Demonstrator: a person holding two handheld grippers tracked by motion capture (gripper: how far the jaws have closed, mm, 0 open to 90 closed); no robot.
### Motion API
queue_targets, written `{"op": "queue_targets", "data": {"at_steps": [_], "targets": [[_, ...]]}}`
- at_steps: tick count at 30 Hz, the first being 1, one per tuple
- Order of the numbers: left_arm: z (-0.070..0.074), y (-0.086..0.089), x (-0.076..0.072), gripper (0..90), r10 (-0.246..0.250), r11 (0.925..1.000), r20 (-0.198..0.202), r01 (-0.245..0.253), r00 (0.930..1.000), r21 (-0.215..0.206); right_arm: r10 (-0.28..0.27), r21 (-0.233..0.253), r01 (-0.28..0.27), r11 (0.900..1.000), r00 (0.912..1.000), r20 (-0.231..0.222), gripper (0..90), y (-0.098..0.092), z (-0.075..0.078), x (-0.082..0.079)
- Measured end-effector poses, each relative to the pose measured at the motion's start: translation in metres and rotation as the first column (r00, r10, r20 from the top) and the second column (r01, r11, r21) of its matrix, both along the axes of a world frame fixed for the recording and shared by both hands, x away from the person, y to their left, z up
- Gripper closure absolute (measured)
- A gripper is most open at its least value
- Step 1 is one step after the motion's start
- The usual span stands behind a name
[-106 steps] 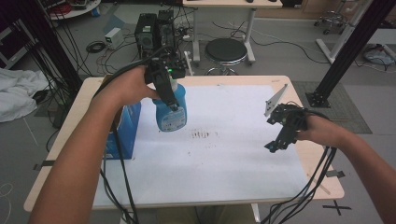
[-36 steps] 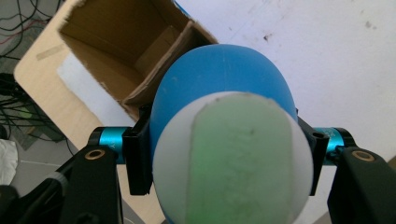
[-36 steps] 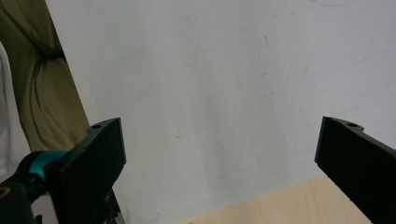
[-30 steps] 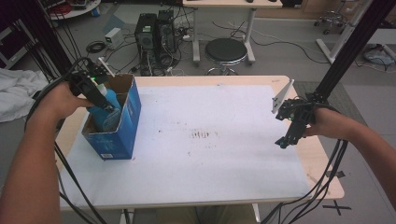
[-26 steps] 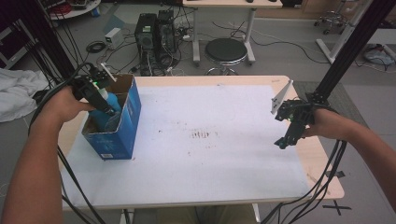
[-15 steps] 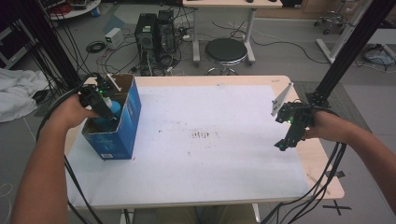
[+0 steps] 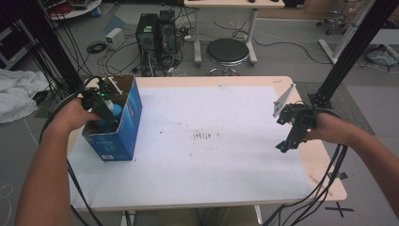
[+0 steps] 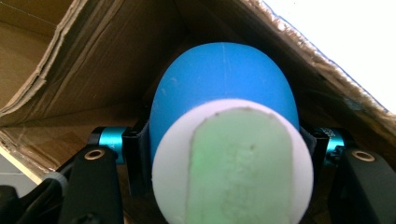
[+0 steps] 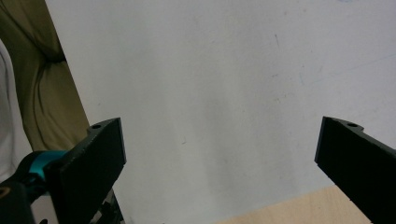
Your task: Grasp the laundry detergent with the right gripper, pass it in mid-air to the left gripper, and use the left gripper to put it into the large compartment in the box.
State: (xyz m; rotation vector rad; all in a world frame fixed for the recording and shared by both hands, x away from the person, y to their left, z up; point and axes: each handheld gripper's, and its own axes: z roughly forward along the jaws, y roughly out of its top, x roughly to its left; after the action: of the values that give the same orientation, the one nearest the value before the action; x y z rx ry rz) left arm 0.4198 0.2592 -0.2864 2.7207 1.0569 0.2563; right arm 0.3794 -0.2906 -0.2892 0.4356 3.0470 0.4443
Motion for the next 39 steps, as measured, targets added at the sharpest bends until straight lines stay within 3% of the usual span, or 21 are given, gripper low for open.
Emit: {"op": "queue_targets", "data": {"at_steps": [5, 6, 14, 17, 19, 25, 32, 39], "targets": [[0.001, 0.001, 0.001, 36.5, 0.028, 0.9993, 0.02, -0.028, 0.9994, -0.026, -0.001, 0.002, 0.001, 1.0, 1.0, -0.003, 0.9, 0.001, 0.0, 0.0], [0.002, 0.002, 0.001, 30.7, 0.047, 0.9982, 0.025, -0.046, 0.9986, -0.039, 0.001, 0.004, -0.001, 1.0, 1.0, -0.004, 0.9, 0.001, 0.0, 0.0], [0.02, 0.01, -0.009, 30.1, 0.059, 0.9948, 0.072, -0.052, 0.9957, -0.087, 0.013, 0.013, -0.013, 1.0, 0.9999, -0.005, 0.9, 0.001, 0.003, -0.003], [0.028, 0.014, -0.013, 24.7, 0.069, 0.995, 0.08, -0.063, 0.9944, -0.078, 0.009, 0.012, -0.009, 1.0, 1.0, -0.001, 0.9, 0.001, 0.004, -0.004], [0.032, 0.013, -0.016, 24.7, 0.077, 0.9931, 0.086, -0.069, 0.9933, -0.095, 0.012, 0.015, -0.011, 1.0, 0.9999, -0.001, 0.9, 0.001, 0.004, -0.005], [0.05, 0.011, -0.022, 24.6, 0.069, 0.9921, 0.123, -0.055, 0.9901, -0.113, 0.018, 0.018, -0.018, 1.0, 0.9998, 0.006, 0.9, 0.002, 0.005, -0.007], [0.069, 0.002, -0.029, 24.6, 0.065, 0.9846, 0.163, -0.037, 0.9845, -0.171, 0.017, 0.03, -0.017, 0.999, 0.9998, 0.014, 0.9, 0.002, 0.009, -0.008], [0.087, -0.019, -0.033, 24.6, 0.011, 0.9855, 0.191, 0.022, 0.9815, -0.168, 0.015, 0.04, -0.016, 0.999, 0.9995, 0.029, 0.9, 0.003, 0.012, -0.01]]}}
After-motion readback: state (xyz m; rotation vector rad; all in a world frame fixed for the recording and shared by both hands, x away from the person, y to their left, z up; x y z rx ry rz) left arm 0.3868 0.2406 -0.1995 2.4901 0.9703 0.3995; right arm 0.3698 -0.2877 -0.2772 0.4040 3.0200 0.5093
